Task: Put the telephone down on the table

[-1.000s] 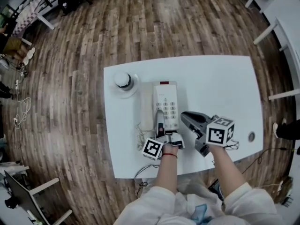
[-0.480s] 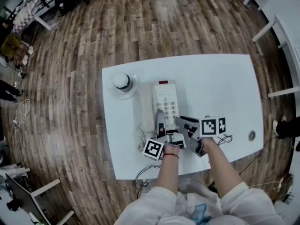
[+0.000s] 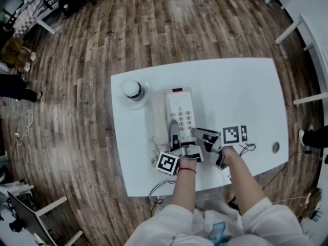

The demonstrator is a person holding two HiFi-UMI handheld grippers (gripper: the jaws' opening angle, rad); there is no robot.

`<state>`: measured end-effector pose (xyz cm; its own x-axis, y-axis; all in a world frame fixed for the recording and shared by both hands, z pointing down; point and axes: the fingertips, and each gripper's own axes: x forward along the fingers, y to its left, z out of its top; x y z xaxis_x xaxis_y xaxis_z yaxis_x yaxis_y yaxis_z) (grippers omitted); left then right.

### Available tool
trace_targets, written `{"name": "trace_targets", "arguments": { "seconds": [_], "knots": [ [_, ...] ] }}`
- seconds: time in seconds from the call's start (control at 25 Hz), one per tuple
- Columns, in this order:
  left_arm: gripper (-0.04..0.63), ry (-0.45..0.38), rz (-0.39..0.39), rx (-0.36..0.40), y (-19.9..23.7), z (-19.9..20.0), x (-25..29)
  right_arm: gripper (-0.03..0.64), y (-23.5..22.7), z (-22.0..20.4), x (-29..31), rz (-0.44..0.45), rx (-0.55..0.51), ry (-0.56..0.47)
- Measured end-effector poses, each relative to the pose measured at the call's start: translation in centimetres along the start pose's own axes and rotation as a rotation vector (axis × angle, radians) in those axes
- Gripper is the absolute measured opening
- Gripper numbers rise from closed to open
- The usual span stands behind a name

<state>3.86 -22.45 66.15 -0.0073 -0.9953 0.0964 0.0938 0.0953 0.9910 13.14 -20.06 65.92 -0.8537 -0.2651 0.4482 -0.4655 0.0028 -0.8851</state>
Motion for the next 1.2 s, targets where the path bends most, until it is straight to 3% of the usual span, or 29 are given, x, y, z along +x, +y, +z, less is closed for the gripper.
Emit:
{"name": "trace_targets", "arguments": {
  "seconds": [0.28, 0.52, 0.92, 1.2],
  "knots": [
    [0.169, 0.015, 0.002, 0.017, 0.2, -0.3, 0.1, 0.158, 0.9, -0.3, 0.8, 0.12, 0.043, 0.018],
    [0.209, 0.061, 0.018, 0.056, 0.4, -1.0, 0.3, 0.15, -0.9, -0.8, 0.1, -0.007, 0.071, 0.039],
    [0.281, 0.153, 0.037, 0.066, 0.0, -2.1, -0.9, 0.149, -0.9, -0.4, 0.3, 0.029, 0.059, 0.034],
    [0.279, 0.332, 0.091, 0.047, -1.4, -4.5, -6.1, 0.149, -1.0, -0.2, -0.2, -0.009, 0.034, 0.033]
  ]
}}
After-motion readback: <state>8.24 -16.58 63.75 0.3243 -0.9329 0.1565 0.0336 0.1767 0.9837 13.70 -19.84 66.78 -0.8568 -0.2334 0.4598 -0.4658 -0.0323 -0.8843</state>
